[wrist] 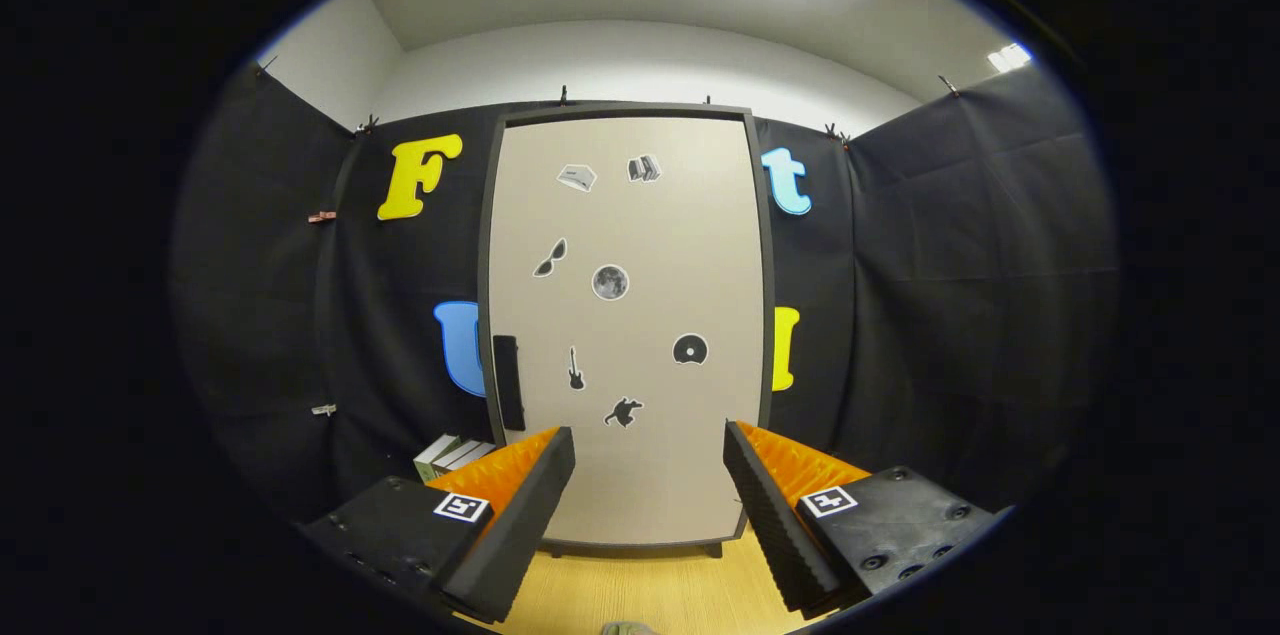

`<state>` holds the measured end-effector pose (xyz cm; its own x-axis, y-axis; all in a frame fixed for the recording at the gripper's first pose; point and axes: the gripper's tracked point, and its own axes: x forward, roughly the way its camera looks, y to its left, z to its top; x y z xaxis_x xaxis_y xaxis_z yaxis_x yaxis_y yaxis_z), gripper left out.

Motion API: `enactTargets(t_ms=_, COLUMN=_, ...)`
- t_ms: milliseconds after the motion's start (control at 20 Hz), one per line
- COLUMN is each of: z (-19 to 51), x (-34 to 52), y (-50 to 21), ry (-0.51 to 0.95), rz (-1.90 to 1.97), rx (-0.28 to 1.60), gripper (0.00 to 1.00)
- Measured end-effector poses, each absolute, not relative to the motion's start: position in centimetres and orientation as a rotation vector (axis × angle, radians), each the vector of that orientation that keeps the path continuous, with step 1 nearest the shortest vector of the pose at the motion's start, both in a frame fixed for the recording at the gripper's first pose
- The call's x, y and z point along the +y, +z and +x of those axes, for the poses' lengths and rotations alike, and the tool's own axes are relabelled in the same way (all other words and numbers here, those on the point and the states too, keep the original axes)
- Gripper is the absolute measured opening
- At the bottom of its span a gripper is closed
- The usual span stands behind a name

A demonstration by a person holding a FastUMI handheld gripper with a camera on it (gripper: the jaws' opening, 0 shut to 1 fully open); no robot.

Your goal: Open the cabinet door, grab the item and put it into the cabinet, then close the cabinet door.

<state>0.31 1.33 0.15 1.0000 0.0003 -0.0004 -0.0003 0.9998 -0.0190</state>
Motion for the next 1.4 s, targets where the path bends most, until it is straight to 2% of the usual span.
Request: enactTargets(t_ms=1400, z=-0.2, x=6.5, y=-1.0, ry=0.014, rz=-0.044, rx=0.009, gripper=0.97)
